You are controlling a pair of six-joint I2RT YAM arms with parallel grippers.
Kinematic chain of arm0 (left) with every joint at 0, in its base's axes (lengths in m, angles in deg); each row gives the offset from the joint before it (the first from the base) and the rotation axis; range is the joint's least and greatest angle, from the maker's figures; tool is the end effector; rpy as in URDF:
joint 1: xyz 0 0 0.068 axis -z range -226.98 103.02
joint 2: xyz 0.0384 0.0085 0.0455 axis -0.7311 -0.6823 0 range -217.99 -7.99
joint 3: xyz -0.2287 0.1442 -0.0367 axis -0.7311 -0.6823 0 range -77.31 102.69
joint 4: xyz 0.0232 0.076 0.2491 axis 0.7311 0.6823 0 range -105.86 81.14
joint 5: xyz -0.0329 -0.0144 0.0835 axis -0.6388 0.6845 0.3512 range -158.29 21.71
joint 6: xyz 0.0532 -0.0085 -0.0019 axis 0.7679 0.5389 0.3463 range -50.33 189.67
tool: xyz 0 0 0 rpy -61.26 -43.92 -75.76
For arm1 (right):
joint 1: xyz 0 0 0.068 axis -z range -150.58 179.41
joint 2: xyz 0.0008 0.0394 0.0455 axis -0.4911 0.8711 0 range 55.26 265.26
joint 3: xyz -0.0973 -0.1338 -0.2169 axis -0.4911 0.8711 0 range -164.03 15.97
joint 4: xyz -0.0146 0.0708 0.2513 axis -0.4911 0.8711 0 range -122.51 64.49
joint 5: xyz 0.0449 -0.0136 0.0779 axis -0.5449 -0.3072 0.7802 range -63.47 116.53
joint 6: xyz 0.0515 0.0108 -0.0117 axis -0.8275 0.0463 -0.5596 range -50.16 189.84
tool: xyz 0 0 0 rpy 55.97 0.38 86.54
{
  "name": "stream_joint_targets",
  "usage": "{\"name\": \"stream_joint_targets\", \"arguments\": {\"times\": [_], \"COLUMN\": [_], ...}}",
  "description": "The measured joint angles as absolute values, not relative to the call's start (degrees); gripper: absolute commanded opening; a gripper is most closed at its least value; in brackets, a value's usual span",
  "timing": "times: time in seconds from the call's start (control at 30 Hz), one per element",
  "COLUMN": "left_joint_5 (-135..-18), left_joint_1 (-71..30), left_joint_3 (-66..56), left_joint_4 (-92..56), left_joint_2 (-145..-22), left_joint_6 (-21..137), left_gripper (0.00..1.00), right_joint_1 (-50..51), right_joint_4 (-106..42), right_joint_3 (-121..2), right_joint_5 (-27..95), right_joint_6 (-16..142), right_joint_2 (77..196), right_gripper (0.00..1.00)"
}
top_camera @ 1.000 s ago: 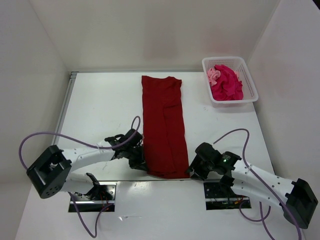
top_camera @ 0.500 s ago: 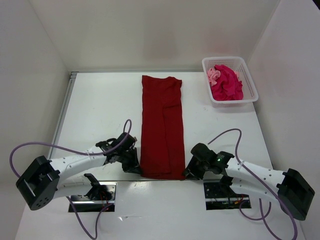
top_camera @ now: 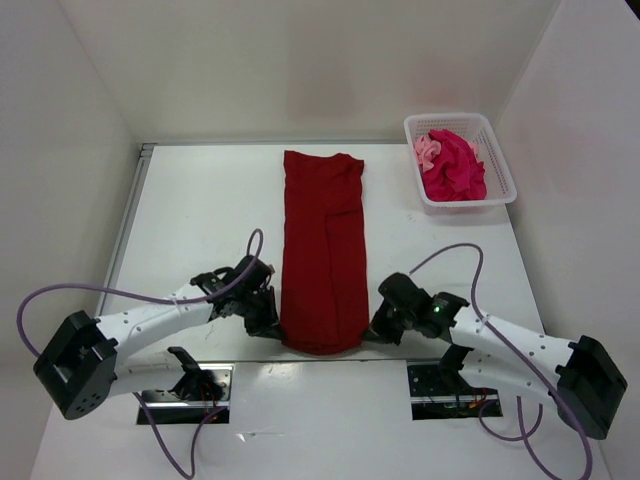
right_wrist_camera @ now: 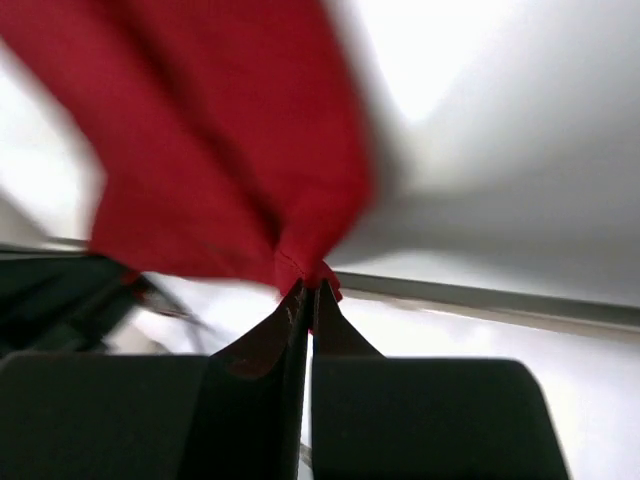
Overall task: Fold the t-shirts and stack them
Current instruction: Grab the bottom of the folded rectangular tshirt with both arms, then fold the folded rectangular tshirt in 1/3 of the way
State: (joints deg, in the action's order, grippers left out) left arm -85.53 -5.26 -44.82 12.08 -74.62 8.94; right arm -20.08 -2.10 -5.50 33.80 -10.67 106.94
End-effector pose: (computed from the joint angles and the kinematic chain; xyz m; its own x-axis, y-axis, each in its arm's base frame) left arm 0.1440 -0.1425 0.1726 -0.9673 -0.2538 -0.0005 -0.2139 0.8163 -0.5365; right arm 0.0952 0.1185 0.1539 -0.8770 0.4797 0.0278 0.4272 0.7520 0.5020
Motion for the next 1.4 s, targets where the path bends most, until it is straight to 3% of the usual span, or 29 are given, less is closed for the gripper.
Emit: {"name": "stream_joint_targets", "arguments": {"times": [0.2,0.4,0.67,0.9,1.07,1.2,1.23,1.33,1.4], "left_joint_5": [-84.2,-82.6,-78.5,-75.9,-76.2,-76.7,-76.8,-76.9,-76.6], "left_joint_1": [-15.4,-26.2,-29.2,-30.8,-30.8,-30.9,-30.9,-31.1,-31.1], "left_joint_3": [-32.1,-18.9,-3.1,3.7,5.9,6.3,6.4,5.5,2.2], "left_joint_4": [14.7,13.0,10.5,8.9,8.0,6.4,6.1,4.9,2.3], "left_joint_2": [-80.8,-94.3,-109.5,-119.6,-121.9,-120.1,-119.2,-114.8,-109.9], "left_joint_6": [15.8,21.9,26.3,29.3,30.7,30.7,30.7,30.5,30.1], "left_gripper": [0.0,0.0,0.0,0.02,0.17,0.23,0.24,0.29,0.29], "right_joint_1": [-5.2,7.4,12.6,13.1,13.1,13.2,13.3,13.3,12.9], "right_joint_4": [-3.0,-5.6,-9.6,-9.9,-9.4,-9.3,-9.1,-9.2,-9.2], "right_joint_3": [-19.8,-31.2,-50.6,-61.9,-63.8,-64.5,-64.5,-63.4,-61.3], "right_joint_5": [33.2,33.4,33.5,33.4,32.9,31.7,31.4,31.2,31.0], "right_joint_6": [3.8,17.6,27.5,31.4,32.4,32.7,32.7,32.8,32.9], "right_joint_2": [116.6,132.4,153.2,166.3,168.6,167.7,167.0,163.4,159.0], "right_gripper": [0.0,0.0,0.0,0.02,0.14,0.44,0.46,0.47,0.34]}}
